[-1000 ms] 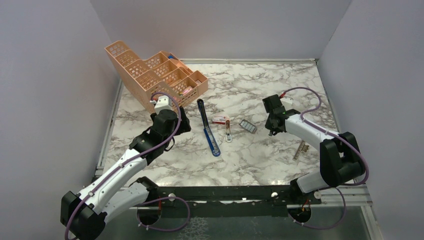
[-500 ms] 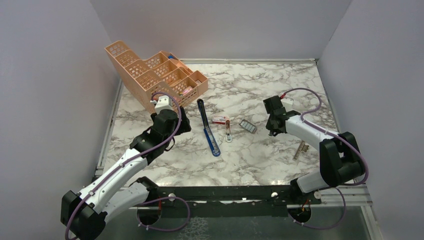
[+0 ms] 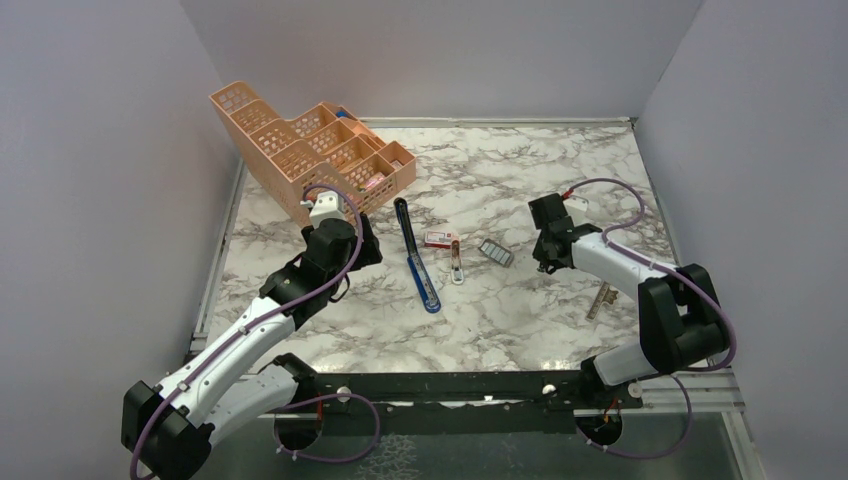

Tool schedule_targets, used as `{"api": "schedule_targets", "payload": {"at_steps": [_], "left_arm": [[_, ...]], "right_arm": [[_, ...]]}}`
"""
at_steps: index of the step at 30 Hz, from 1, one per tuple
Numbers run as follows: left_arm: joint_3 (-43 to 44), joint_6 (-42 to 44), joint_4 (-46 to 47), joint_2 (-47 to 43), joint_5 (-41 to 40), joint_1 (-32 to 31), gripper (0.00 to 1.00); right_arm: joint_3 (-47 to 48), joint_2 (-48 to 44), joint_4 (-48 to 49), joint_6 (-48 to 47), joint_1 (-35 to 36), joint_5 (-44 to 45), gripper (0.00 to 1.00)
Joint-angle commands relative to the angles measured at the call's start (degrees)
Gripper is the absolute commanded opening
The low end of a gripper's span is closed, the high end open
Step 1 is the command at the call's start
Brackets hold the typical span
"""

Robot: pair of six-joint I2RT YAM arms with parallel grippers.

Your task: Load the staples into the stapler

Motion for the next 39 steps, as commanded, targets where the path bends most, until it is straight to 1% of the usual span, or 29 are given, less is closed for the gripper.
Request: {"api": "schedule_targets", "payload": {"at_steps": [1,6,13,33,39], "left_arm": [[0.05,0.47,0.34,-0.32,-0.37,0.21,0.83],[0.12,0.46,0.37,-0.03,-0.31,0.2,0.83],[0.03,0.47,0.34,-0.14,-0.31,0.2,0.83],[0.19,0.48,0.32,0.2,-0.22,0.25,0.83],[0.31,0.55,0.32,0.21,-0.22,0.2,0.83]], "right_arm": [[-0.47,-2.37,1.67,-0.3,-0.37,0.2,0.22],[-1.52,-3.2,3.19,-1.1,-0.32,-0.21,0.21],[-2.04,-1.73,4.0,-1.22,-0.35,-1.13,0.22],[-2.98,-0.8,4.14,-1.3,-0.4,-1.63,0.21],[-3.67,-1.01,4.36,-1.01,-0.41,-3.25,0.22]]}}
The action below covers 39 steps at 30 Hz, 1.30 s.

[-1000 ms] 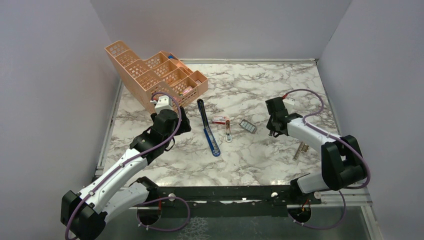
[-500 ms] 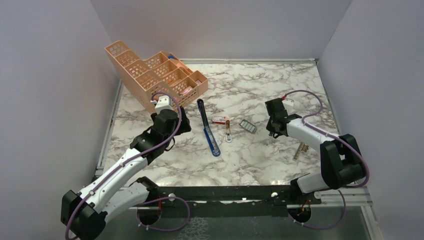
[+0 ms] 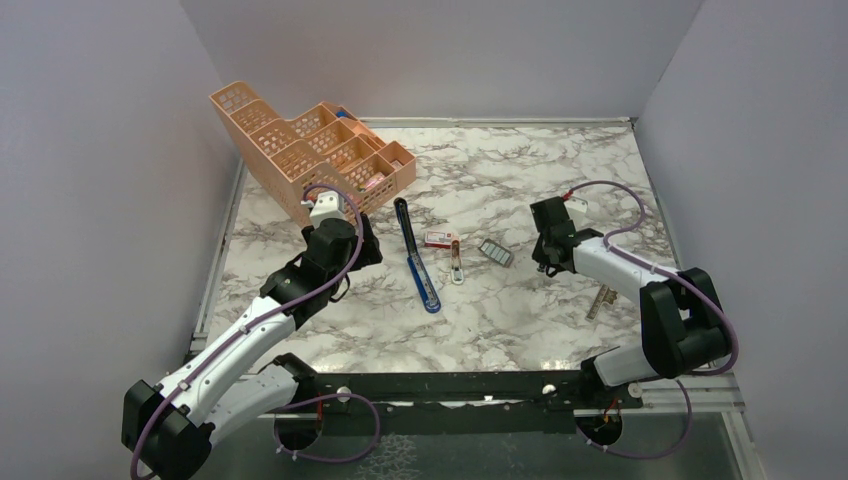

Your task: Load the staples into the stapler

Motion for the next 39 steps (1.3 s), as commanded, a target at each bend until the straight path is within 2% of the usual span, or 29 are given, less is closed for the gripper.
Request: {"api": "schedule_targets", "payload": {"at_steps": [1,7,13,26,29,34,39], "left_arm": [[0.25,0.54,0.32,-0.03,-0.22,0.18,0.83],[0.19,0.45,0.32,-0.06,-0.22,0.19,0.83],[0.24,0.45,0.32,0.06,-0.09,0.21,0.83],[0.49,0.81,0.45,-0.01,1.07,0.18,0.83],[0.82,1.34,1.07,0.08,3.78,0.18,0.83],[1.62,3.34,4.53,0.87,13.81,0.18,0.86],[2.77,5.59,8.51,2.6,24.58,0.18,0.94]], "right_arm": [[-1.63,0.07,1.1,0.13,-0.39,-2.11,0.23],[-1.52,-0.42,-0.55,0.92,-0.38,-3.25,0.24],[-0.94,-2.43,-1.83,1.21,-0.32,-3.77,0.33],[7.28,-3.78,-8.84,3.54,-0.36,5.65,0.38],[10.2,-4.26,-10.44,3.17,-0.54,6.8,0.48],[14.27,-4.02,-12.13,0.67,-1.07,6.8,0.65],[16.64,-0.73,-13.71,-1.57,-2.62,5.03,0.71]]}}
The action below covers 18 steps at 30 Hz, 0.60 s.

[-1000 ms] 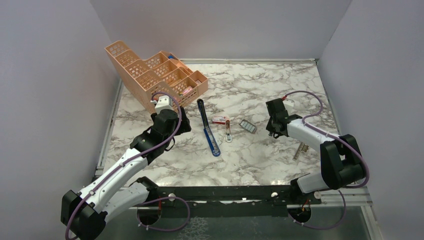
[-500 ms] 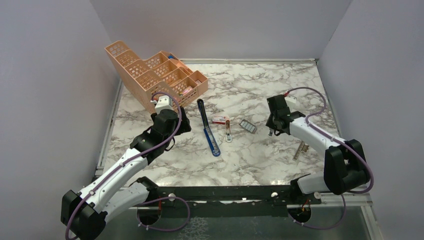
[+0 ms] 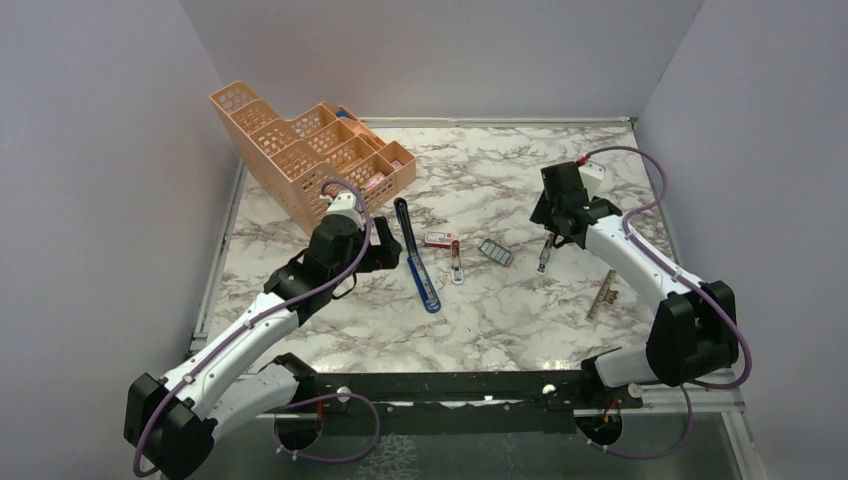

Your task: Load the staples into the stapler

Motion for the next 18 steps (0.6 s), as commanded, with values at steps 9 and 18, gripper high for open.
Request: {"api": "schedule_targets", "payload": {"at_steps": [9,18], "left_arm": [[6.01,3.91,14.84,7.41,25.2,-5.13,0.93],[14.55,-8.11,21.86,24.66,27.29,-7.57,0.81]], "right_arm": [[-0.1,6.32,2.63,-7.03,-4.22,-6.12,0.6],[-0.26,9.68,4.09,-8.13,-4.48,-8.08,0.46]]}}
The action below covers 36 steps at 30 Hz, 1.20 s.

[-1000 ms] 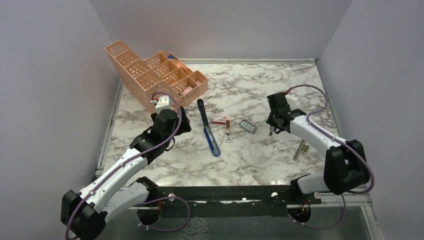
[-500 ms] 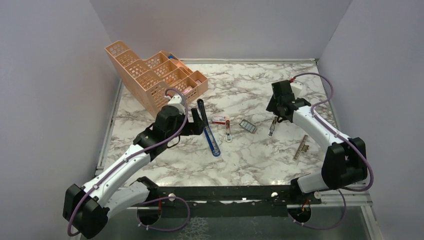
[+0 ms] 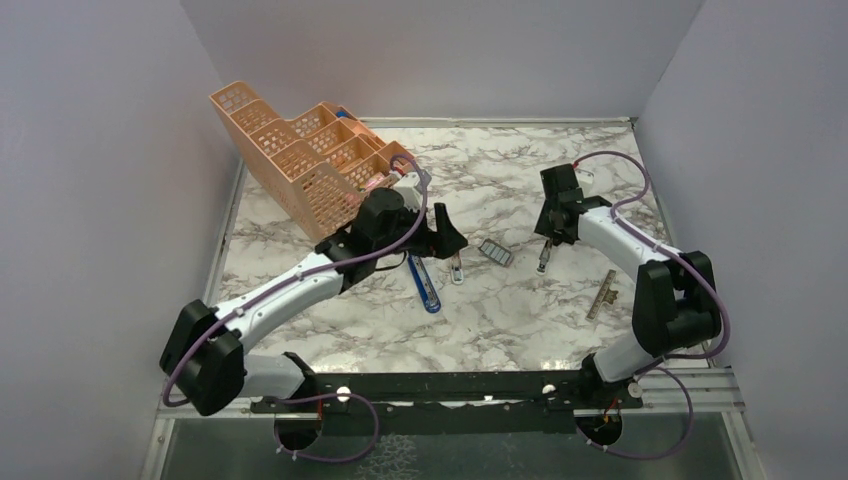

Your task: Load the staples into the stapler

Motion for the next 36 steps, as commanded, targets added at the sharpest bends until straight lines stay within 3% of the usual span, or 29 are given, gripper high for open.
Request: {"api": "schedule_targets", "payload": {"at_steps": [1,12,25,36], "left_arm": [[5.31,-6.83,6.0,8.69,4.52,-0.69,0.8],[15.08,-9.63,6.66,25.25,7.08,-4.51,0.67],[25.41,-5.15,4.8,38.36,4.86,-6.23,0.6],[28.76,-6.43,6.49,46.51,2.08,-8.85,0.45]], "right_arm": [[-0.47,1.21,1.95,-1.02,-0.3,-1.83,0.46],[-1.28,1.54,4.05,-3.16,-0.5,-3.02,0.28],[-0.18,0.94,5.14,-6.55,-0.54,-2.82,0.27],[-2.12,-0.51,6.72,-5.65,-0.54,-5.02,0.27]]}}
